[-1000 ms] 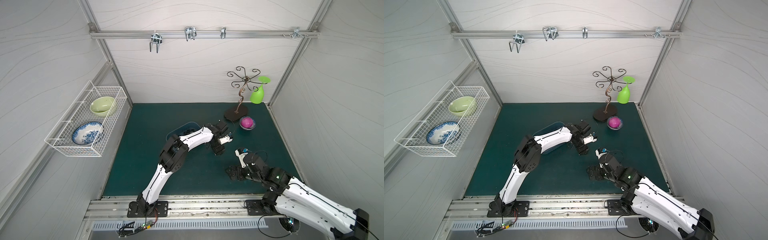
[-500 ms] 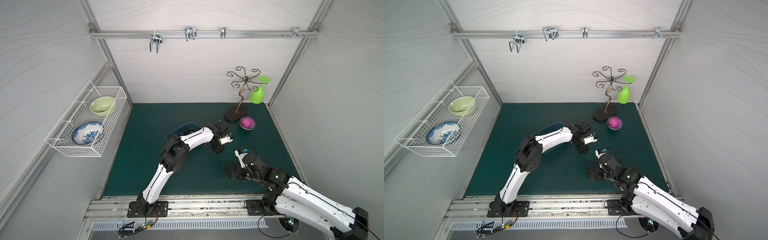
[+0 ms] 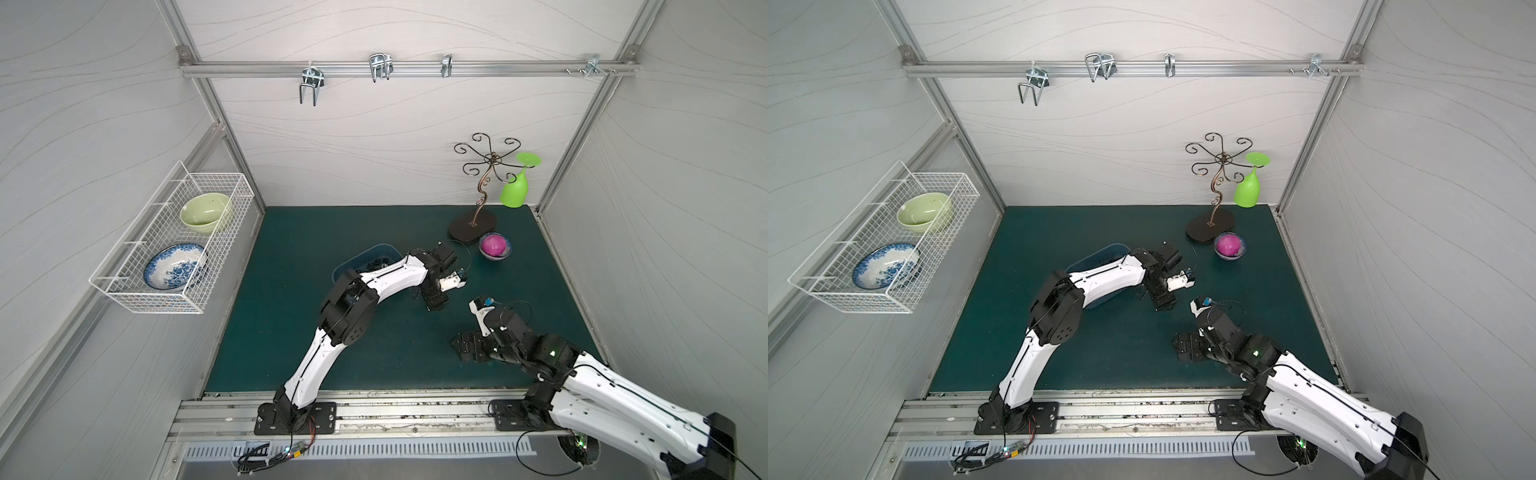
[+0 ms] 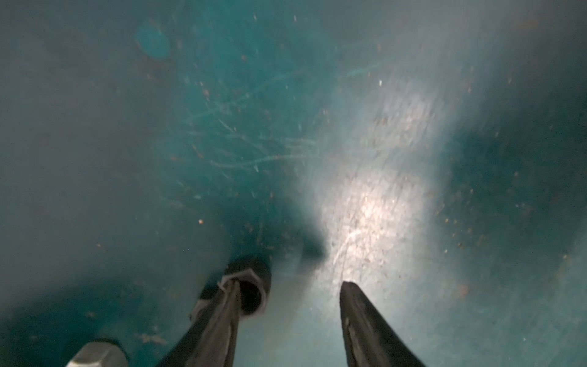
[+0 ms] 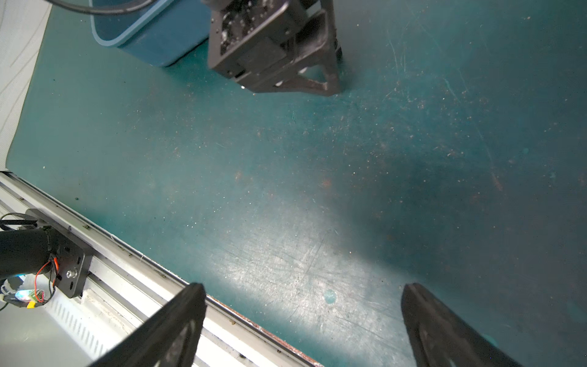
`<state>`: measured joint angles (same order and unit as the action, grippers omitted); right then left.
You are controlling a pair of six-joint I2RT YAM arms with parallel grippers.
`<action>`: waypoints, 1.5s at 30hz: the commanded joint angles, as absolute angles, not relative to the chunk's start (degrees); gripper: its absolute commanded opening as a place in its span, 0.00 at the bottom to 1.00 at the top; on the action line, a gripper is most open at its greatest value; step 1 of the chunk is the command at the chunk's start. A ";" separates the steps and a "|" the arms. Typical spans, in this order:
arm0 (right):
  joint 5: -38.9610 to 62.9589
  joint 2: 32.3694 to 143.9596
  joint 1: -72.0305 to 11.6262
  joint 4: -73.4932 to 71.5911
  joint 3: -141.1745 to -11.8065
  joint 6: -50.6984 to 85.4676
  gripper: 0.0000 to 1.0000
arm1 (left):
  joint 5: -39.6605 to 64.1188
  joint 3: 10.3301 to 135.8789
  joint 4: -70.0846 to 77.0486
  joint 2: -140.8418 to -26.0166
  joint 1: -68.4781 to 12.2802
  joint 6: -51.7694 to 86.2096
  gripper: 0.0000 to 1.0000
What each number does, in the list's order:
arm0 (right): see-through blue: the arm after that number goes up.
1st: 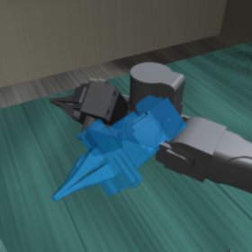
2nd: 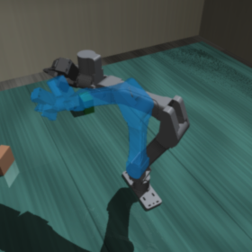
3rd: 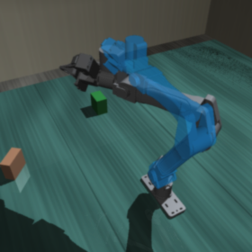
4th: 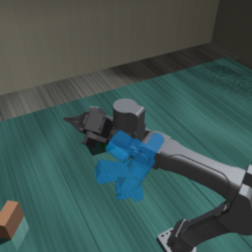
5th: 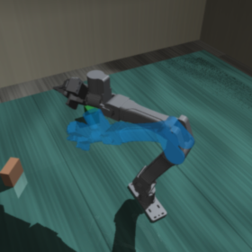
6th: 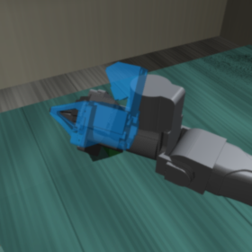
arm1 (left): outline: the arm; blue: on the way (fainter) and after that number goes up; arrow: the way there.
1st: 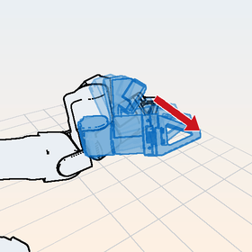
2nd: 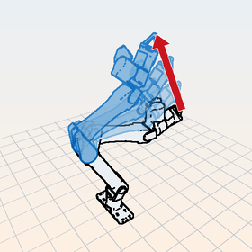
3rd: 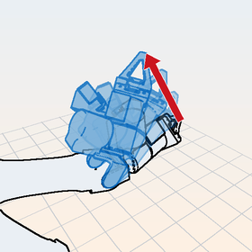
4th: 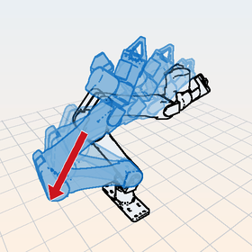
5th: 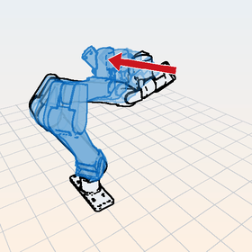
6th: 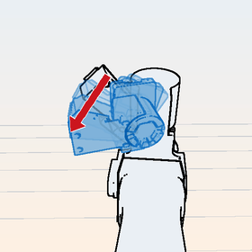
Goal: Put the nuts on the desktop into the storage box
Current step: Pick up the nut from the center of the board.
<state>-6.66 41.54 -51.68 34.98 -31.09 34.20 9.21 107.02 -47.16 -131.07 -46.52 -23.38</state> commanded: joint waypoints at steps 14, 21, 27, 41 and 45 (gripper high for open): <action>-7.38 43.77 -52.73 35.22 -33.11 34.76 0.99 | 8.92 106.60 -49.94 -131.86 -44.30 -24.01 0.49; -7.54 44.17 -52.92 34.99 -33.40 34.80 0.99 | 10.94 107.58 -50.52 -131.62 -44.30 -23.32 0.46; -7.72 44.51 -53.03 34.94 -33.34 34.80 0.99 | 11.95 106.71 -50.46 -129.88 -44.34 -22.72 0.46; -7.82 44.65 -53.14 35.02 -33.40 34.80 0.99 | 13.03 106.43 -48.78 -128.32 -45.80 -21.53 0.47; -7.82 44.55 -53.17 34.83 -33.09 34.98 0.99 | 13.36 106.52 -48.78 -128.17 -46.37 -21.37 0.47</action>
